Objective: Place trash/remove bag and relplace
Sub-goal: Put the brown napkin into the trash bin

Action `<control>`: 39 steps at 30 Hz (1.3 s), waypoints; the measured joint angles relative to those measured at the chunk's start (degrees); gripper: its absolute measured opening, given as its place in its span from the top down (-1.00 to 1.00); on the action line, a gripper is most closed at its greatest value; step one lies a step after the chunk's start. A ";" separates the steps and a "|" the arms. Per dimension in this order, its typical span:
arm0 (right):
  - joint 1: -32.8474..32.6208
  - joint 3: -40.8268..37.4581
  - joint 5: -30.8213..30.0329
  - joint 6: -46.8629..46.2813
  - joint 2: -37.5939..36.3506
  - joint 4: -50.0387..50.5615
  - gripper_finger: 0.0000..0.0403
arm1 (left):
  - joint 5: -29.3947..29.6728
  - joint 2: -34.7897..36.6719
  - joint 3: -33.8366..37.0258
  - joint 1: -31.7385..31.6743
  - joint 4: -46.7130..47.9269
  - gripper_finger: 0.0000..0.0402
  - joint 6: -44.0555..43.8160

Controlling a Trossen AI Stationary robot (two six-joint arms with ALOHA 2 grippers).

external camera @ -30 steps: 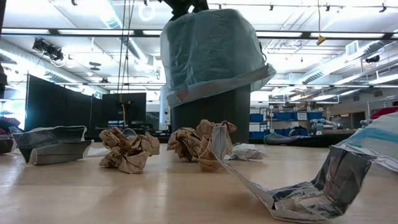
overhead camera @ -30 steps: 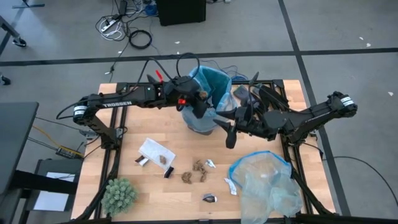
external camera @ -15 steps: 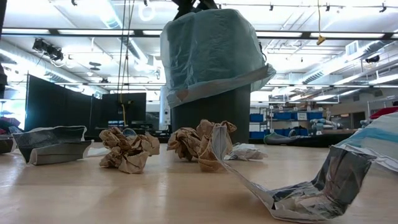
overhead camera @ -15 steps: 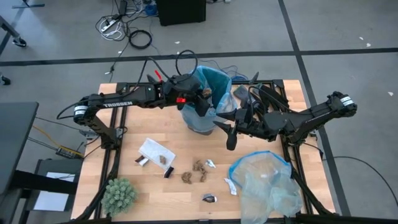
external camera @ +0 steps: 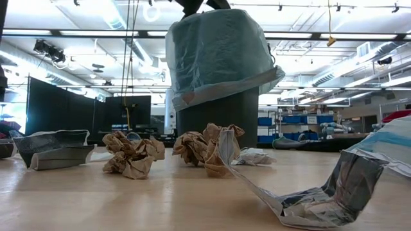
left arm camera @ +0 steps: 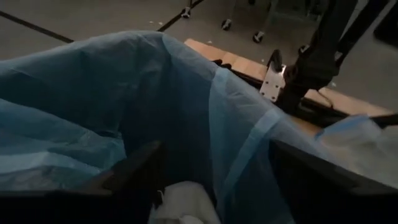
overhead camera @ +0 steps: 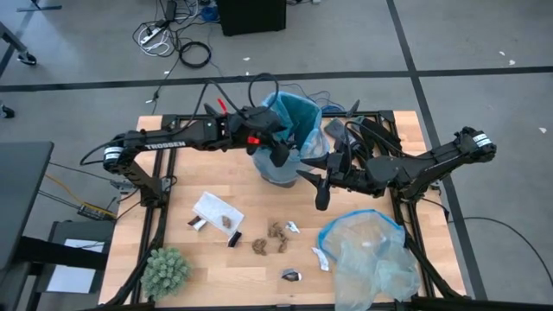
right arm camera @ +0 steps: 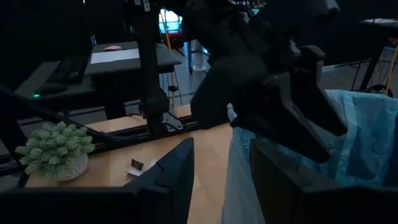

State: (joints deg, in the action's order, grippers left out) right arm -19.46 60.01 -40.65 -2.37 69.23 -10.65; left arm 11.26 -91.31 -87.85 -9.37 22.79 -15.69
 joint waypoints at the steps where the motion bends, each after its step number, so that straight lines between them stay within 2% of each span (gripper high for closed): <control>1: 0.00 0.00 0.31 -0.18 0.00 0.15 0.29 | -0.07 0.25 -0.19 0.00 0.28 -0.58 -1.59; 4: 0.02 0.00 1.94 -0.86 0.00 0.45 0.30 | -1.84 1.80 -1.24 0.00 -0.49 -0.61 -5.20; 6: 0.02 0.00 2.79 -1.63 0.00 1.87 0.30 | -3.32 3.93 -2.12 0.08 -4.05 -0.59 -5.32; 9: 0.00 0.02 3.37 -4.48 0.00 6.11 0.30 | -2.32 8.13 -3.07 0.56 -4.40 -0.55 -3.11; 13: 0.82 0.02 8.98 -10.16 0.00 13.17 0.30 | 3.42 13.52 -3.08 1.40 5.13 -0.49 -1.11; 18: 2.13 -0.01 16.62 -16.26 1.52 18.53 0.30 | 8.85 18.39 -3.00 4.28 17.79 -0.45 -3.06; 28: -0.01 0.00 22.76 -18.89 12.90 17.89 0.30 | 14.71 20.61 0.67 14.19 27.61 -0.45 -19.41; 33: -0.79 -0.02 28.80 -19.75 18.24 11.87 0.30 | 18.31 20.55 7.25 21.38 27.81 -0.45 -32.33; 39: -1.99 -0.02 32.24 -18.28 22.06 4.97 0.30 | 22.14 20.45 16.33 29.22 25.74 -0.45 -46.57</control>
State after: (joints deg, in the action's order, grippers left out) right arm -21.45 59.99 -8.41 -20.65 91.30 -5.68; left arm 33.40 -70.86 -71.52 19.85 48.53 -62.26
